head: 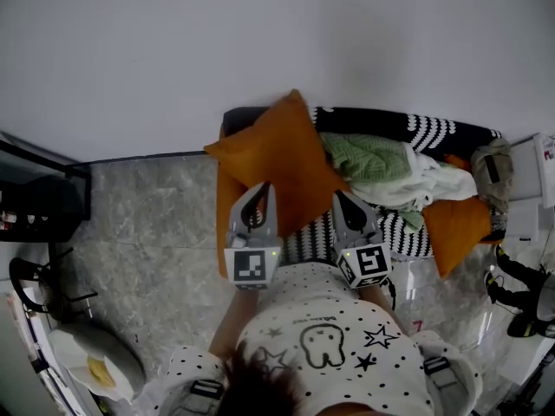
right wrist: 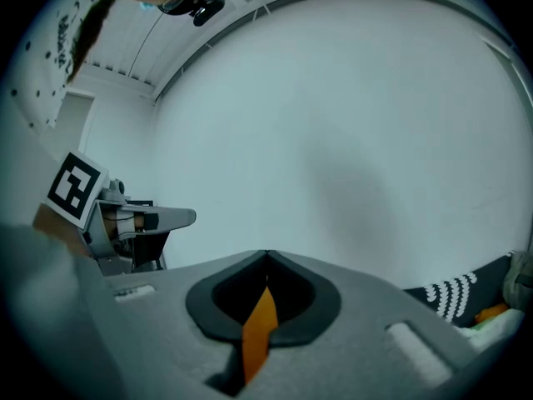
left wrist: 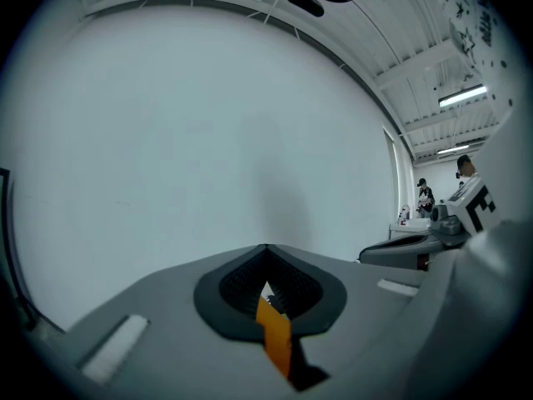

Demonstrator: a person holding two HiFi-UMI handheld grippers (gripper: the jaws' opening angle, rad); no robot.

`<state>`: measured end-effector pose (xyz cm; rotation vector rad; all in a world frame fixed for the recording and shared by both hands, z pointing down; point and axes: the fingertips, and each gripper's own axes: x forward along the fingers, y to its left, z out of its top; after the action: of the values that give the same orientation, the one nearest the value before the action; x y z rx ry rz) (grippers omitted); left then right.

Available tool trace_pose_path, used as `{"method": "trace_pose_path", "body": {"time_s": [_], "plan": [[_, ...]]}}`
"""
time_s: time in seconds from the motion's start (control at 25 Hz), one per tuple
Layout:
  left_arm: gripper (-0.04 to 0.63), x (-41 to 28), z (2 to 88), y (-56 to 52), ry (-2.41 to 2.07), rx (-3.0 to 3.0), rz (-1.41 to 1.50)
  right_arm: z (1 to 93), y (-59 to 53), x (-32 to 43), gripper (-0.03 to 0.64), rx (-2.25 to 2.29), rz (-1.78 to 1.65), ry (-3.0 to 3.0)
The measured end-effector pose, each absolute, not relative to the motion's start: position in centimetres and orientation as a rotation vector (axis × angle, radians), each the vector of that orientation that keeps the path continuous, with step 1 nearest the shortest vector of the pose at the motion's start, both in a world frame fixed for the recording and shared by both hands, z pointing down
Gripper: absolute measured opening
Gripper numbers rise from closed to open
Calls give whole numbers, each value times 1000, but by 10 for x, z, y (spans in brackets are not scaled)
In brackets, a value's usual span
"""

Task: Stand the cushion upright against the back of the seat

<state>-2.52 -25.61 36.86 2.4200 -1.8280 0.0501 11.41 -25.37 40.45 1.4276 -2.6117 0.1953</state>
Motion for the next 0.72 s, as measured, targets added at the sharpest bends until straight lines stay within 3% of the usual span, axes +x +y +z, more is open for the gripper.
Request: {"method": "trace_pose_path", "body": {"time_s": [0.72], "plan": [[2,-17,383,-189,-1710,2448,71,397,-222,108,-5,1392,175,-2655]]}}
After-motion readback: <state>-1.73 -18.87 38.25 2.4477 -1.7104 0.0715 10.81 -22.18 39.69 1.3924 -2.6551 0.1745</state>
